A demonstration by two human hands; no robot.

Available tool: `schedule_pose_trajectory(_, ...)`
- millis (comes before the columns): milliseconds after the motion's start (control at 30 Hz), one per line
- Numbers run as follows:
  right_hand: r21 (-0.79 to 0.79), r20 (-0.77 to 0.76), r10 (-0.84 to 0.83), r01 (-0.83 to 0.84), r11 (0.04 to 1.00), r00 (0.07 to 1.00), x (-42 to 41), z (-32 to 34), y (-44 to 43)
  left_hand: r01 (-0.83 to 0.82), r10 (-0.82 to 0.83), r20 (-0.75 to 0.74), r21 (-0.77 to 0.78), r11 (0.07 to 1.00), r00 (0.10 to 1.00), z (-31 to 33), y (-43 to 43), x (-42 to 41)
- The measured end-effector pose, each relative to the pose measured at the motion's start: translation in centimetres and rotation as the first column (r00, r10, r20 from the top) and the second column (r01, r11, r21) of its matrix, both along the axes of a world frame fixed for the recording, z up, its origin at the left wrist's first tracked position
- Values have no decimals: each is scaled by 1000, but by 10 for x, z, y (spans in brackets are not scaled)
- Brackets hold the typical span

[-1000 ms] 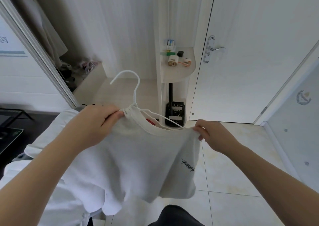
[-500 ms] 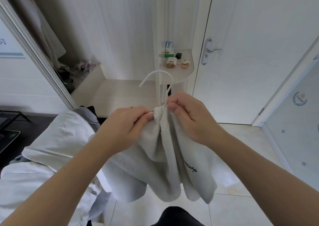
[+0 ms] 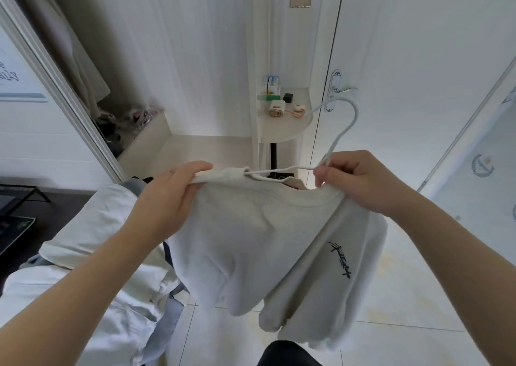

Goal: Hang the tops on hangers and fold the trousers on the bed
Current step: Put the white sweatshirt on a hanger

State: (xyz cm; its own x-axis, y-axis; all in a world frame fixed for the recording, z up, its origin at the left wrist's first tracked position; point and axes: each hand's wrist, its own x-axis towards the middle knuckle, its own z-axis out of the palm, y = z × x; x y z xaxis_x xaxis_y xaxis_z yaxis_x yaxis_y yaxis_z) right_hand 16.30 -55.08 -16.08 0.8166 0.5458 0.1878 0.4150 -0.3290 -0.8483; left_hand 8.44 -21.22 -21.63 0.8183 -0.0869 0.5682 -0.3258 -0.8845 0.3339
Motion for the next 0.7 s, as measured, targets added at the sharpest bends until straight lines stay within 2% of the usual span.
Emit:
schedule_pose_trajectory(67, -32, 8, 10, -10, 999, 1000, 4, -4, 3, -33, 28, -43, -125, 992, 999, -2, -7, -3)
schedule_pose_trajectory(100, -37, 7, 17, -16, 999, 1000, 5, -5, 4, -34, 29, -39, -137, 990, 999, -1, -7, -3)
schedule_pose_trajectory(233, -30, 12, 31, -31, 999, 999, 6, -1, 7, 3, -3, 68, -4, 1000, 998, 3, 0, -1)
schedule_pose_trajectory(400, -30, -9, 10, -10, 999, 1000, 9, -3, 14, -15, 14, 36, 19, 1000, 999, -5, 3, 2)
schedule_pose_trajectory(533, 8, 6, -16, 16, 1000, 1000, 5, -6, 17, -86, 81, 56, 104, 991, 995, -9, 11, 6)
schedule_pose_trajectory(700, 31, 17, -30, 30, 999, 999, 8, -3, 16, -182, 174, -120, -64, 981, 977, -28, 14, 2)
